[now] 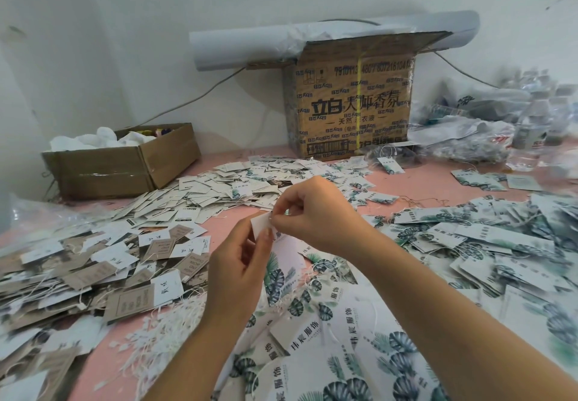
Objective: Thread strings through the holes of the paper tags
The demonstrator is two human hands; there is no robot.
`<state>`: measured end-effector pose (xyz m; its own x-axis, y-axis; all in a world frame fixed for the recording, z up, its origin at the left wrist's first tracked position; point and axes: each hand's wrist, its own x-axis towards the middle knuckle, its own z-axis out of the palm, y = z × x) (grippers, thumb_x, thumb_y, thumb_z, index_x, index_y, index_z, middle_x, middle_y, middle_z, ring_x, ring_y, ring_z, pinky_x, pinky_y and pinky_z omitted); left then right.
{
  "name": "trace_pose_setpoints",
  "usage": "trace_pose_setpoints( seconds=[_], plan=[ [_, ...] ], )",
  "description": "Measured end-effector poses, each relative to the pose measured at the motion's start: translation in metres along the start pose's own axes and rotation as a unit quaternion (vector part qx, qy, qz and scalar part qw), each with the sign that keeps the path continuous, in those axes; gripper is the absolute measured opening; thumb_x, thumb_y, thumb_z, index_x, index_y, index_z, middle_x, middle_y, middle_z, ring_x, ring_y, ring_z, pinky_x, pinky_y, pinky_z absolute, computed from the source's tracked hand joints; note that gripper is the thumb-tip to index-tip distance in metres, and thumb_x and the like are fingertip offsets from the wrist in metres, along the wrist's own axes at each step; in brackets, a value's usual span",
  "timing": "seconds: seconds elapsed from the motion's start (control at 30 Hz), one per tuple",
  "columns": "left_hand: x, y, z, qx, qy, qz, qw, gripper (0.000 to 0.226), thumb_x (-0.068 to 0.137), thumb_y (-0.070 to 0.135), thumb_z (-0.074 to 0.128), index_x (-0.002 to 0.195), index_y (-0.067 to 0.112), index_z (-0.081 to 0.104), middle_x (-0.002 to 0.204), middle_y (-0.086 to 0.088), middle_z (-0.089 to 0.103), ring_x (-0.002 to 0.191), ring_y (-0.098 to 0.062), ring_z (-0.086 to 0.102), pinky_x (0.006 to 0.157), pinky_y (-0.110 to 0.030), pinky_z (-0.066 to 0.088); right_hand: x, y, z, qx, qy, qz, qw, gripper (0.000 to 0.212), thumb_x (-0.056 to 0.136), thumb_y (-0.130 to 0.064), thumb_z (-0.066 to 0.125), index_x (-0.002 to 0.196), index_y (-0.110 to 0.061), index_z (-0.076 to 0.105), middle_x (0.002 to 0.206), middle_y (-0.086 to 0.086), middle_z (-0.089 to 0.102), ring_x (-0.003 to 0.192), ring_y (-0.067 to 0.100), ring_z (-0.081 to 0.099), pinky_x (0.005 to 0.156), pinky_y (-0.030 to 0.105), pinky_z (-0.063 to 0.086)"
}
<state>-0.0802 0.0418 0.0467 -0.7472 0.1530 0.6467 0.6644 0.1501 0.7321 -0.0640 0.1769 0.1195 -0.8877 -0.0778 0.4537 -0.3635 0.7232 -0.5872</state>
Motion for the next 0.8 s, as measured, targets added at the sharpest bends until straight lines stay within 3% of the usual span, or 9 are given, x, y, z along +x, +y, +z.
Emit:
trace_pose_setpoints(
  seconds=[0.07, 0.17, 0.27, 0.37, 0.53, 0.63, 0.8],
  plan=[
    [-0.001, 0.0, 0.0, -0.008, -0.008, -0.005, 1.0, 0.031, 0.093, 0.049, 0.043, 0.09, 0.023, 0.058, 0.053, 0.011, 0.047, 0.044, -0.002, 0.036, 0.042, -0.011, 0.027, 0.0, 0.001, 0.0, 0.009, -0.001, 0.003, 1.0, 0.009, 0.079, -0.009, 0.065, 0.074, -0.013, 0.071, 0.034, -0.016, 0.043, 0.038, -0.005, 0.043, 0.039, 0.007, 0.027],
    [-0.001, -0.002, -0.001, -0.083, 0.001, -0.057, 0.995, 0.03, 0.091, 0.036, 0.035, 0.102, 0.033, 0.063, 0.064, 0.005, 0.057, 0.055, -0.004, 0.046, 0.049, -0.015, 0.038, 0.001, 0.003, 0.0, 0.033, -0.009, 0.014, 0.999, 0.009, 0.081, -0.01, 0.065, 0.075, -0.012, 0.071, 0.036, -0.015, 0.044, 0.035, -0.001, 0.04, 0.039, 0.011, 0.029],
    [0.004, -0.002, -0.003, -0.155, 0.023, -0.102, 0.982, 0.035, 0.098, 0.019, 0.042, 0.088, 0.038, 0.071, 0.075, 0.005, 0.066, 0.067, -0.01, 0.057, 0.056, -0.021, 0.047, 0.001, 0.004, 0.0, 0.05, -0.017, 0.013, 0.999, 0.009, 0.081, -0.01, 0.065, 0.075, -0.013, 0.07, 0.034, -0.019, 0.045, 0.034, 0.001, 0.038, 0.037, 0.009, 0.026],
    [0.007, 0.002, -0.002, -0.17, 0.024, -0.12, 0.978, 0.035, 0.092, 0.011, 0.052, 0.078, 0.038, 0.07, 0.074, 0.008, 0.067, 0.067, -0.012, 0.057, 0.061, -0.027, 0.049, 0.001, 0.005, 0.001, 0.06, -0.026, 0.008, 0.998, 0.008, 0.081, -0.011, 0.066, 0.075, -0.013, 0.071, 0.034, -0.015, 0.044, 0.032, 0.003, 0.036, 0.037, 0.01, 0.026],
    [0.007, 0.006, -0.003, -0.165, 0.024, -0.14, 0.976, 0.039, 0.09, 0.004, 0.055, 0.069, 0.035, 0.066, 0.066, 0.009, 0.064, 0.057, -0.005, 0.055, 0.049, -0.017, 0.046, 0.001, 0.006, 0.004, 0.05, -0.062, 0.001, 0.997, 0.009, 0.082, -0.019, 0.069, 0.079, -0.012, 0.072, 0.039, -0.012, 0.046, 0.033, 0.002, 0.033, 0.036, 0.01, 0.025],
    [0.008, 0.008, -0.003, -0.186, 0.028, -0.172, 0.967, 0.039, 0.091, 0.006, 0.053, 0.068, 0.035, 0.067, 0.066, 0.008, 0.063, 0.058, -0.006, 0.056, 0.052, -0.021, 0.046, 0.002, 0.007, 0.004, 0.047, -0.086, 0.004, 0.995, 0.018, 0.084, -0.025, 0.067, 0.077, -0.009, 0.071, 0.046, -0.009, 0.046, 0.035, 0.003, 0.031, 0.037, 0.013, 0.025],
    [0.013, 0.01, -0.004, -0.307, 0.087, -0.247, 0.915, 0.029, 0.093, 0.004, 0.046, 0.077, 0.023, 0.062, 0.064, 0.004, 0.068, 0.053, -0.004, 0.061, 0.044, -0.016, 0.047, 0.004, 0.026, -0.015, 0.072, -0.134, 0.088, 0.984, 0.019, 0.091, -0.019, 0.057, 0.074, -0.015, 0.066, 0.051, -0.008, 0.052, 0.039, 0.003, 0.038, 0.04, 0.015, 0.033]
  ],
)
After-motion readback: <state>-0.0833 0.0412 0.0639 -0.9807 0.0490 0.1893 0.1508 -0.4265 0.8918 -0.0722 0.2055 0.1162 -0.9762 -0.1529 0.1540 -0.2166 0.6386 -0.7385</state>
